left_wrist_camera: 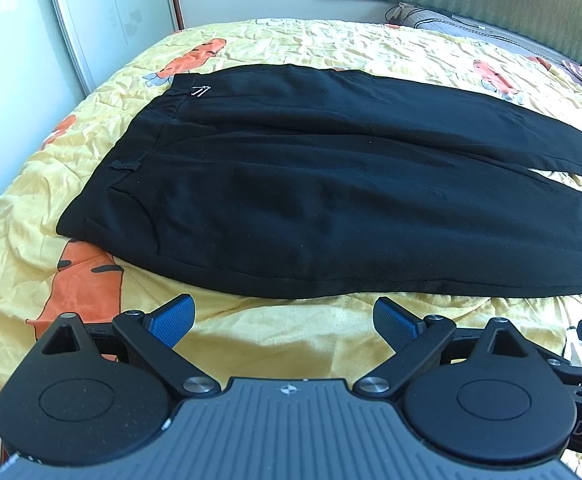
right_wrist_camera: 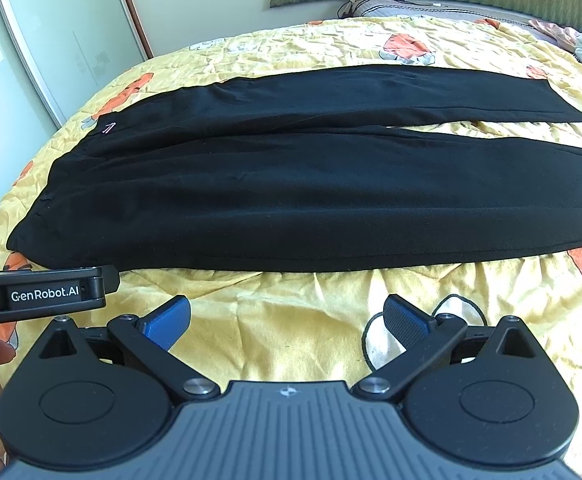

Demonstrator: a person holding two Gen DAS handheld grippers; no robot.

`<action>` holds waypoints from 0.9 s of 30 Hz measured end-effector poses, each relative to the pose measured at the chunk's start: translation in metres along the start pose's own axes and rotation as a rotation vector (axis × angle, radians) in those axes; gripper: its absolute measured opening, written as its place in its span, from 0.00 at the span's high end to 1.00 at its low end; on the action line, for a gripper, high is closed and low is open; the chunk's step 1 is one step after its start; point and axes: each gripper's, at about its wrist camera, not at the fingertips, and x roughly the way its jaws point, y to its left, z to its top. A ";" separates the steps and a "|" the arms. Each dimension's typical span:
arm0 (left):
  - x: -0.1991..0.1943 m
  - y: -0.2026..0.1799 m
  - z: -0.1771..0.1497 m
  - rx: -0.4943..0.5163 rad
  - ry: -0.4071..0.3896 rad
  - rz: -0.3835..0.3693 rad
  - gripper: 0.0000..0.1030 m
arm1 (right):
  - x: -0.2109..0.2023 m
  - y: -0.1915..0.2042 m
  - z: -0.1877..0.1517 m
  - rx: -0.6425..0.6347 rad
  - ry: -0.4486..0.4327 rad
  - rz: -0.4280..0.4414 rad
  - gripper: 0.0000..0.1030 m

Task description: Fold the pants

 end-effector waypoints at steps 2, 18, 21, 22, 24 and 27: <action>0.001 0.001 0.001 -0.001 0.004 -0.002 0.06 | 0.000 0.001 0.001 -0.003 0.000 0.001 0.00; 0.008 0.004 0.004 0.008 0.012 0.003 0.06 | 0.005 0.004 0.003 -0.003 0.008 0.001 0.00; 0.010 0.004 0.004 0.011 0.014 0.004 0.06 | 0.006 0.003 0.004 -0.003 0.008 0.002 0.00; 0.011 0.004 0.004 0.012 0.014 0.005 0.06 | 0.007 0.003 0.004 -0.004 0.008 0.003 0.00; 0.011 0.005 0.005 0.014 0.013 0.005 0.06 | 0.008 0.003 0.005 -0.007 0.010 0.004 0.00; 0.010 0.007 0.008 0.018 0.009 0.003 0.06 | 0.008 0.003 0.009 -0.018 -0.002 0.027 0.00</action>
